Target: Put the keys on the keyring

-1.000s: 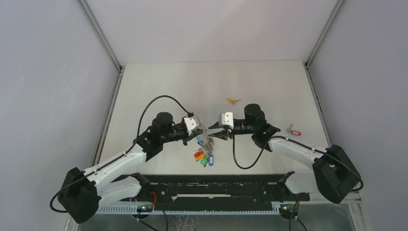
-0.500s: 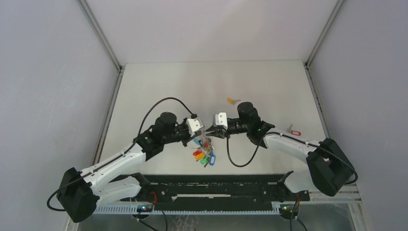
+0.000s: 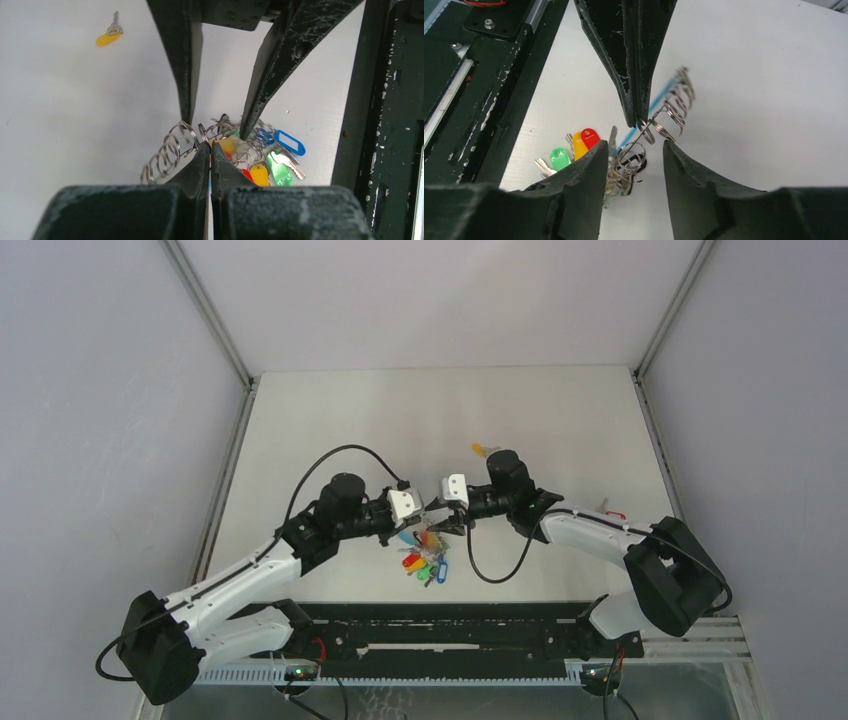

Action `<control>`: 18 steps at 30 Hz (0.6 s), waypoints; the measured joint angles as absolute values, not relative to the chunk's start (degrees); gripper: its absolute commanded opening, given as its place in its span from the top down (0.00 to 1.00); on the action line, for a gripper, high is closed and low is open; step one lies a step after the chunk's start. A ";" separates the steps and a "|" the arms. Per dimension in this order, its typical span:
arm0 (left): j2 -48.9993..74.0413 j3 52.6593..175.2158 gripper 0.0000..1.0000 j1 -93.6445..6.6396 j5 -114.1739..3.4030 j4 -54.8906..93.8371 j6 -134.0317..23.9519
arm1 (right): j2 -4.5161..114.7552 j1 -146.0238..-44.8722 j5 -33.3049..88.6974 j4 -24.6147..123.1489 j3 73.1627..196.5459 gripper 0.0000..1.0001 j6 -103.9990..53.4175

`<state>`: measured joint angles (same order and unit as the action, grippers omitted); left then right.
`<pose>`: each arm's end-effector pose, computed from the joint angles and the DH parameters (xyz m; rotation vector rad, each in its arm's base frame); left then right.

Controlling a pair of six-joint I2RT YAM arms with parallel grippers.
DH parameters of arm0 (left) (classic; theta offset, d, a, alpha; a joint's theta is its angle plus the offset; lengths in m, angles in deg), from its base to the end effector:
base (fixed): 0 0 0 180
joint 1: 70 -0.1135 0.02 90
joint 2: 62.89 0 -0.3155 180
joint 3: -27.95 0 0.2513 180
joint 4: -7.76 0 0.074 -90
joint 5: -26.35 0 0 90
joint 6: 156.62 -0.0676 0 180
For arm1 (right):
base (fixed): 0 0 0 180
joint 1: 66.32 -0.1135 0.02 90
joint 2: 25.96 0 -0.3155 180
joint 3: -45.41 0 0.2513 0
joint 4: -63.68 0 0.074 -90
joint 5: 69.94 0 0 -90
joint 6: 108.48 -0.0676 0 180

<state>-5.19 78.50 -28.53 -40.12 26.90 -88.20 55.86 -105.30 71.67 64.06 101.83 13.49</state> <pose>0.1490 -0.1677 0.2887 1.2851 1.5927 -0.6342 0.2055 0.2344 0.2689 -1.5533 1.1881 0.9748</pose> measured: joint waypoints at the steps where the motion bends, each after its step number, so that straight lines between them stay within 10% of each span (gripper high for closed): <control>1: -5.19 78.50 1.00 -28.55 -39.83 26.90 -88.29 | 55.90 -105.26 71.74 64.15 101.85 0.49 13.62; 9: -5.19 78.50 1.00 -28.48 -37.71 27.14 -88.84 | 56.19 -104.84 72.50 65.89 101.92 0.29 13.97; 18: -5.19 78.50 1.00 -28.51 -39.51 27.34 -88.84 | 55.10 -103.10 71.01 65.50 101.57 0.32 14.15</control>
<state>-5.19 78.50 -28.51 -39.51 27.34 -88.84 55.10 -103.10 71.01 65.50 101.57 14.15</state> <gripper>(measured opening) 0.005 0.716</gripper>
